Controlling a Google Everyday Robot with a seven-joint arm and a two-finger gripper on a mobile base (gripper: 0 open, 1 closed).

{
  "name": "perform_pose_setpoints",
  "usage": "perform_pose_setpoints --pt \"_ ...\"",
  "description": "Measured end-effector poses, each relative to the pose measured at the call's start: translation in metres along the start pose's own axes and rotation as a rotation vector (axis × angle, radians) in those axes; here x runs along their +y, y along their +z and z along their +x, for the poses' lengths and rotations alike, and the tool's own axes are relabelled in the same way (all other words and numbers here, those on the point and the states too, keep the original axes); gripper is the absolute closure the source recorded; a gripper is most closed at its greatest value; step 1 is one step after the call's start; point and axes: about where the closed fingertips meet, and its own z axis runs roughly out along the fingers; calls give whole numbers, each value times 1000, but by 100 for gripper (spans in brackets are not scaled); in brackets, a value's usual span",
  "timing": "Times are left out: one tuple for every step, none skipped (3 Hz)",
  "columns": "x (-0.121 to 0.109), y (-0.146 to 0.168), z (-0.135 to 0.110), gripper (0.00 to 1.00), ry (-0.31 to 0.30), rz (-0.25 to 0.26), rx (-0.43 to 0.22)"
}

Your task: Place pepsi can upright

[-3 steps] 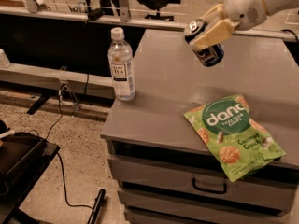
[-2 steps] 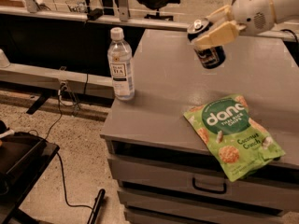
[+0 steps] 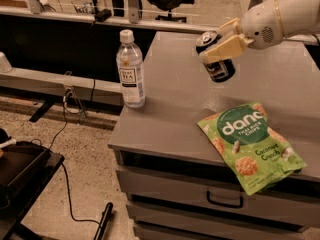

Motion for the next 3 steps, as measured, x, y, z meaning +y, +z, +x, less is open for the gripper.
perform_pose_setpoints --pt "-10 -4 -2 100 -12 25 -89" --pt "-27 -14 -9 100 -24 71 -260" --pt "-48 -28 -15 100 -24 139 -440"
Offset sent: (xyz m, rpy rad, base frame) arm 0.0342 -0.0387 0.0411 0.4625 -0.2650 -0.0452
